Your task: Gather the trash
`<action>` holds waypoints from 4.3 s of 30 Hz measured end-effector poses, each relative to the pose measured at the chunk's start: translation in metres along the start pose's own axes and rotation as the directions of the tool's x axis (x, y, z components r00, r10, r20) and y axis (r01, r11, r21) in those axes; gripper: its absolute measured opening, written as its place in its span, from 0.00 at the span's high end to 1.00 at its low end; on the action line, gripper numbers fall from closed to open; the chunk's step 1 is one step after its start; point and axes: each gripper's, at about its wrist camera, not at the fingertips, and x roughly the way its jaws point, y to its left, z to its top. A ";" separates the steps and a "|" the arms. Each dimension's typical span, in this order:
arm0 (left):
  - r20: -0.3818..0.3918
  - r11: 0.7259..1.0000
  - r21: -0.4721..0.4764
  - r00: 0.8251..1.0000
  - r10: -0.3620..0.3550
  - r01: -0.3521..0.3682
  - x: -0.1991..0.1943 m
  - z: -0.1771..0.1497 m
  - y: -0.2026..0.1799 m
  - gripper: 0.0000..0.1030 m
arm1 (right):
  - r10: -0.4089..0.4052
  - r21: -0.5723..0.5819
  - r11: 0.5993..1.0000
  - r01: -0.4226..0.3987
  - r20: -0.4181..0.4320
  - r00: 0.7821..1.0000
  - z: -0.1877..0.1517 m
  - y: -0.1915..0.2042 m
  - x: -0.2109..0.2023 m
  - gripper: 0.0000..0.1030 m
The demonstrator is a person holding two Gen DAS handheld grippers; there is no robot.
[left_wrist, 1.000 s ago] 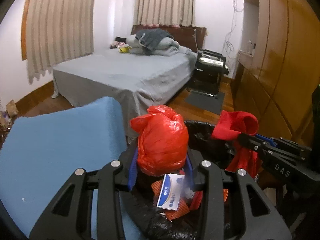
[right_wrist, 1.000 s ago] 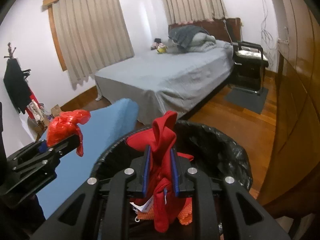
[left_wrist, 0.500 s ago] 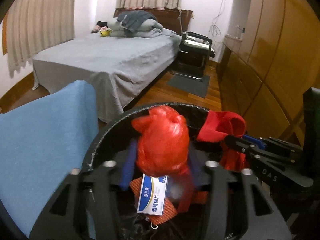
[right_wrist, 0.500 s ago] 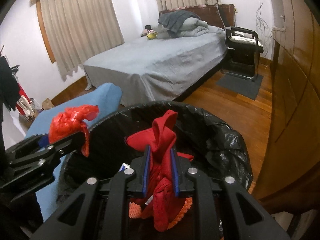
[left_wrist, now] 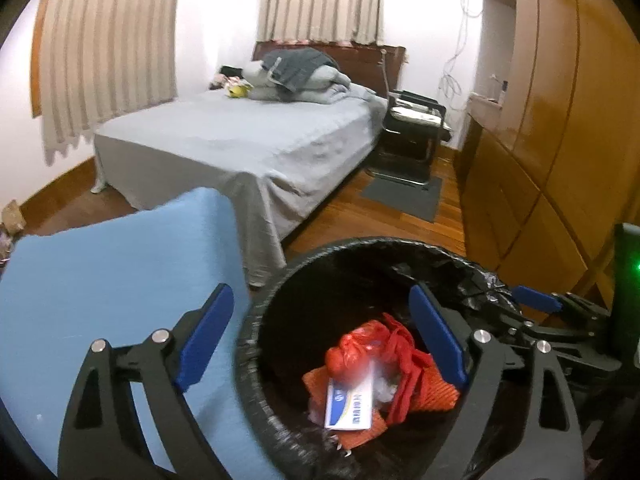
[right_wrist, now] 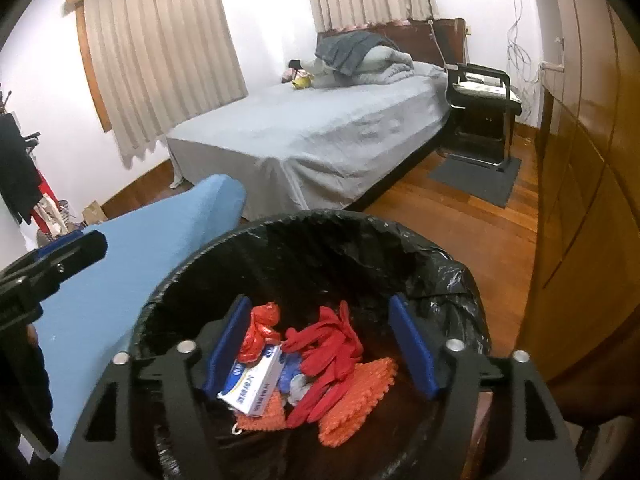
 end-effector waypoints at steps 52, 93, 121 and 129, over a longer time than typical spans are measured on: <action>0.148 0.975 -0.074 0.964 0.219 -0.210 -0.204 -0.039 0.023 0.06 | 0.132 -0.145 0.983 -0.113 0.123 0.984 -0.007 0.109 -0.152 0.06; 0.147 0.975 -0.074 0.964 0.221 -0.212 -0.207 -0.038 0.024 0.06 | 0.133 -0.146 0.983 -0.115 0.123 0.983 -0.008 0.111 -0.153 0.06; 0.147 0.975 -0.072 0.964 0.221 -0.212 -0.209 -0.038 0.023 0.06 | 0.134 -0.144 0.983 -0.116 0.121 0.984 -0.007 0.112 -0.153 0.06; 0.147 0.974 -0.073 0.964 0.221 -0.213 -0.208 -0.037 0.022 0.06 | 0.134 -0.144 0.983 -0.116 0.120 0.984 -0.007 0.113 -0.153 0.06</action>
